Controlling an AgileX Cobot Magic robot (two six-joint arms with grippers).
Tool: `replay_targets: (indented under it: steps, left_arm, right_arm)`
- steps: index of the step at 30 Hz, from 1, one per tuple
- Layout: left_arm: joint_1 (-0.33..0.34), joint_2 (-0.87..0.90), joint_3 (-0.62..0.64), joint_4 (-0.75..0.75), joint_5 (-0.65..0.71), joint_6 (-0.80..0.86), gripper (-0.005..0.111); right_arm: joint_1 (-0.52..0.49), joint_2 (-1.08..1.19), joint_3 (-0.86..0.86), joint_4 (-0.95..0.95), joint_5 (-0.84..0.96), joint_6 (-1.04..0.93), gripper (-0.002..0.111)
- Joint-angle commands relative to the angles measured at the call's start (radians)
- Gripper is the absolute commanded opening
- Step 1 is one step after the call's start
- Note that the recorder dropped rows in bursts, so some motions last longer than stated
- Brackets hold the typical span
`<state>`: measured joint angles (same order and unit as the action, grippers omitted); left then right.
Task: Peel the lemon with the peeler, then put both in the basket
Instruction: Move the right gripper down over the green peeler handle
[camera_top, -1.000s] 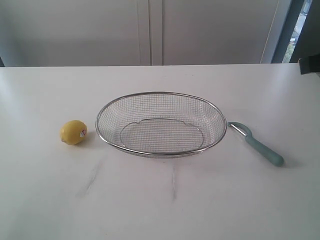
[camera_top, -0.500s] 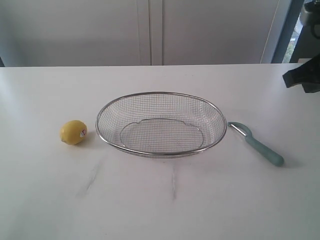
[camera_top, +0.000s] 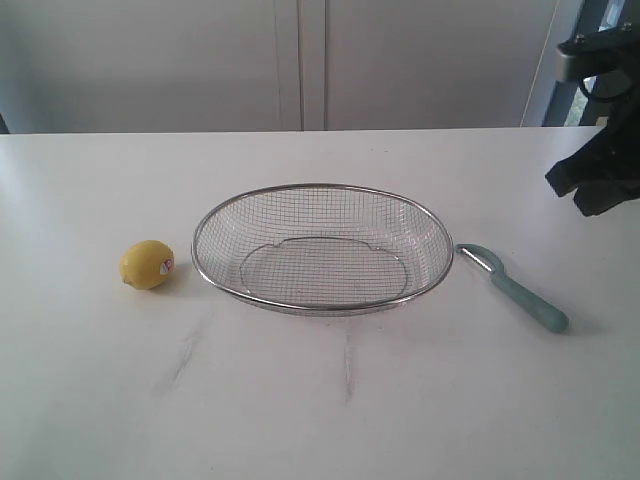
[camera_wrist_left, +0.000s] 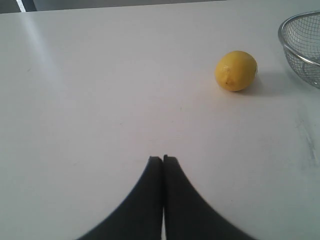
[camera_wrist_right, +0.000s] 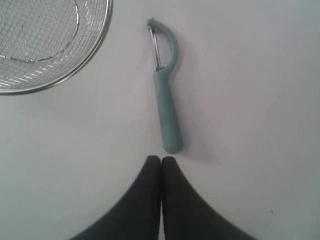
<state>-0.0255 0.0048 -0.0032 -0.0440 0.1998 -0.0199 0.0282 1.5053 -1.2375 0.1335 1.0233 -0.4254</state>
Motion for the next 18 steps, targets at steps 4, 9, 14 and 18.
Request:
replay_targets:
  steps: [4,9,14,18]
  left_arm:
    - [0.002,-0.005,0.003,-0.010,0.004,-0.003,0.000]
    - [0.002,-0.005,0.003,-0.010,0.004,-0.003,0.000]
    - [0.002,-0.005,0.003,-0.010,0.004,-0.003,0.000]
    - [0.002,-0.005,0.003,-0.010,0.004,-0.003,0.000]
  right_arm:
    - [0.003,0.081,-0.021,0.008,0.035,-0.030,0.000]
    - [0.011,0.130,-0.021,0.012,0.044,-0.070,0.000]
    - [0.020,0.163,-0.021,0.005,0.038,-0.072,0.000]
    - [0.020,0.191,-0.021,0.005,0.024,-0.098,0.002]
